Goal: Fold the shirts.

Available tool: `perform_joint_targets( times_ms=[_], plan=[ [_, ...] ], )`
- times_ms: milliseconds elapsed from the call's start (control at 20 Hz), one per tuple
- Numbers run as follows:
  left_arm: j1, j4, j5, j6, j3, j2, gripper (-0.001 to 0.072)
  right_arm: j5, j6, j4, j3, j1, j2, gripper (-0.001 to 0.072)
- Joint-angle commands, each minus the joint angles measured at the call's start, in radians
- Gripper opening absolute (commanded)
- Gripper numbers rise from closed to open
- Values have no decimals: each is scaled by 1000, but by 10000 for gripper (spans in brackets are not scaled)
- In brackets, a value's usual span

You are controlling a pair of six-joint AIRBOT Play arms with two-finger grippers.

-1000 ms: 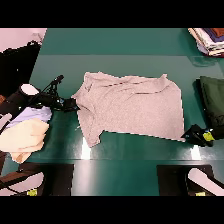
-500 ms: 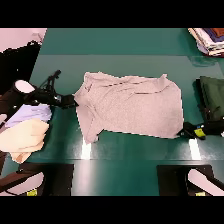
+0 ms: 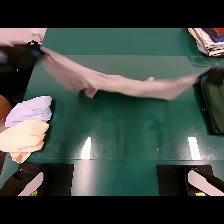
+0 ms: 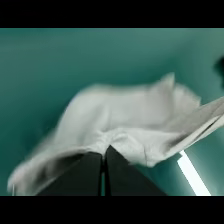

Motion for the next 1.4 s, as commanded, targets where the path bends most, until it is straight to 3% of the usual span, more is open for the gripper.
perform_joint_targets(
  times_ms=[0, 200, 450, 600, 850, 1000, 1200, 1350],
  plan=[
    [0, 35, -8, -32, 322, 42, 20, 9, 24, 19, 403, 29, 1, 11],
    [0, 39, -19, -82, 616, 42, 21, -5, 58, -17, 676, 28, 42, 11],
    [0, 37, -84, -185, 795, 42, 20, -152, 110, -124, 461, 27, 280, 11],
    [0, 50, -204, -219, 735, 39, 20, -141, 143, -206, 450, 23, 304, 11],
    [0, 48, -287, -216, 264, 9, 21, 139, 162, -219, 564, 24, 45, 11],
    [0, 57, -253, -129, 17, -97, 21, 253, 169, -221, 451, 24, -127, 11],
    [0, 101, -100, -92, -87, -373, 22, 261, 177, -222, 285, 24, -359, 11],
    [0, 91, 143, -79, -75, -579, 21, 151, 175, -221, 262, 24, -528, 11]
  ],
)
